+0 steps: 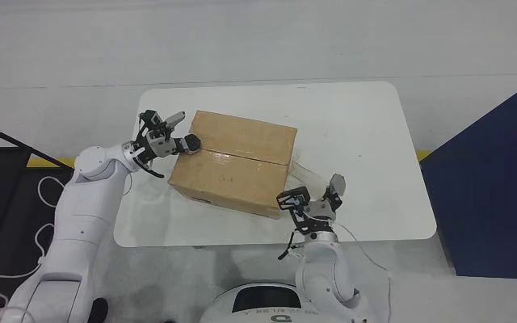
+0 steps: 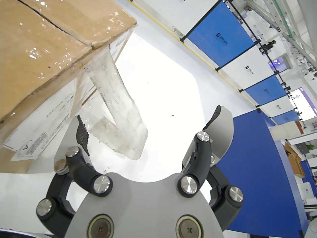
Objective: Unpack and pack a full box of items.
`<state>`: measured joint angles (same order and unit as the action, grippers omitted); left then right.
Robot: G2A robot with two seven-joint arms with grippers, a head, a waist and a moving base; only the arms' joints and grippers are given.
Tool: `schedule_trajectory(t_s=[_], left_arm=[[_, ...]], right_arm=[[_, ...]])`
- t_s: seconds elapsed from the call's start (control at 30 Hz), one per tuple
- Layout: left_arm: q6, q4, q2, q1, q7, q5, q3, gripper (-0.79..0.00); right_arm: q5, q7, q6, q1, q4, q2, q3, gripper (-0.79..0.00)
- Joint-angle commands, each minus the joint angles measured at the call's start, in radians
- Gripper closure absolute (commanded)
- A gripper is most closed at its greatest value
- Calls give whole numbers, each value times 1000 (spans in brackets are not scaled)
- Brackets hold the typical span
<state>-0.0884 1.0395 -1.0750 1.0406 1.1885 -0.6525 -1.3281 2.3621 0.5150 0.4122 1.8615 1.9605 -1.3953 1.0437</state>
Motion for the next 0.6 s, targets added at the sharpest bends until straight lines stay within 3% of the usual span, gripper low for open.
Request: schedule_trajectory(t_s=[0.0,0.23,0.33,0.57], left_arm=[[4,1,0,-2,1,1,0,-785],[7,7,4,0,3,-2,-9,-785],[5,6,4,3,1,-4,-11,-785],[5,6,5,8,-4,-8,-14,-785]], right_arm=[[13,28,18,-49,-53,-9,-16,-785],[-42,80,42,-179,-177,-41,-63,-785],[-104,60,99,-216,-197,-53,-66,-785],[-303,-179,310,-213,-144,-68,-49,-785]])
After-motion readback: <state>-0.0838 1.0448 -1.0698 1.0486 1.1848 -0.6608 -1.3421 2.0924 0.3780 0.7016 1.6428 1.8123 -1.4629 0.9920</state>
